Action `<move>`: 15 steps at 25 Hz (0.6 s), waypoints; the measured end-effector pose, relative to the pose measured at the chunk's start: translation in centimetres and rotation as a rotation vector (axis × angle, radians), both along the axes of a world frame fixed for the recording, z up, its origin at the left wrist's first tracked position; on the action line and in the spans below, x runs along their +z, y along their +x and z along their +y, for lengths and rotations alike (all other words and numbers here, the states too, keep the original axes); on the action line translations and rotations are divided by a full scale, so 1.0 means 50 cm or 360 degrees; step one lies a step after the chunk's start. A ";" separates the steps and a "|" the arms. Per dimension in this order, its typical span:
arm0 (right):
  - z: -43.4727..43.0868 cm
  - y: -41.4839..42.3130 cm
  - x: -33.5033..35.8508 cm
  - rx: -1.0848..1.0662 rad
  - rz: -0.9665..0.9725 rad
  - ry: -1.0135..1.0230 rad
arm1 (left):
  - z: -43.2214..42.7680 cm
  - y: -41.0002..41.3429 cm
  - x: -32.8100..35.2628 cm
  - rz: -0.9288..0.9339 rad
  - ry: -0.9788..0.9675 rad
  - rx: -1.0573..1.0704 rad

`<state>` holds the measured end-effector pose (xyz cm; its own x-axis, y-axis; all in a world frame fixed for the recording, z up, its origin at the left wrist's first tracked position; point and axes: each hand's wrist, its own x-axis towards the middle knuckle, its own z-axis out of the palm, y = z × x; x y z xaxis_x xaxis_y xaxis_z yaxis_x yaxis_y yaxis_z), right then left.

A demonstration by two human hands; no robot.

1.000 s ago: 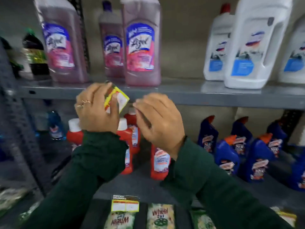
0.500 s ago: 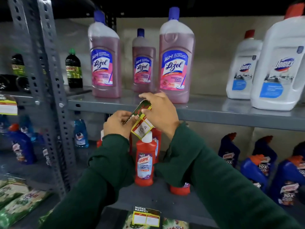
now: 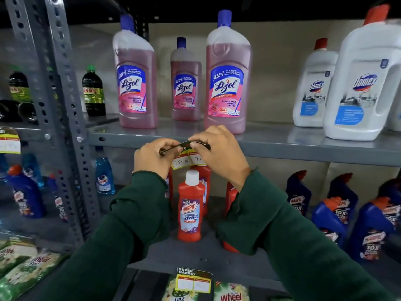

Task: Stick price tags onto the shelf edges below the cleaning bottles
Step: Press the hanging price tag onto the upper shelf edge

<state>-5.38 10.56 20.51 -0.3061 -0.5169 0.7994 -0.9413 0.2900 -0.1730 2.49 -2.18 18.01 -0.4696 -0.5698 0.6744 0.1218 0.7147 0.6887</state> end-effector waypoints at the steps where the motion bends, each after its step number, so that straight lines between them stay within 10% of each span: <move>1: 0.002 -0.001 -0.001 -0.0034 0.0010 -0.0026 | 0.002 -0.001 0.007 -0.0026 -0.0056 0.0013; 15: 0.001 -0.012 -0.012 -0.0396 0.0021 -0.0178 | -0.014 -0.045 0.031 -0.0066 -0.0589 0.0169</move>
